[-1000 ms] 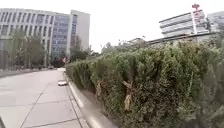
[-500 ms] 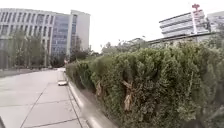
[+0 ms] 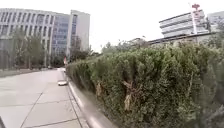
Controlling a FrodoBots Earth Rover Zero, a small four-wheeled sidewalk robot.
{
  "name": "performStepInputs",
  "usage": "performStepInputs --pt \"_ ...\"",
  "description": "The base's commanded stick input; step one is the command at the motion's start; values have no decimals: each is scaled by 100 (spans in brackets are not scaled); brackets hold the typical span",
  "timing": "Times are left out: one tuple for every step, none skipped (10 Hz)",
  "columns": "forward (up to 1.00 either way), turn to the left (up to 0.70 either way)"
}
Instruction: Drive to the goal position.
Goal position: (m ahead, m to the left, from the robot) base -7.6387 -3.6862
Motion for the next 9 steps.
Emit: performStepInputs --pt "5 0" --pt "5 0" --pt "5 0" --pt "5 0" --pt "5 0" --pt "5 0" --pt "5 0" --pt "5 0" --pt "5 0"
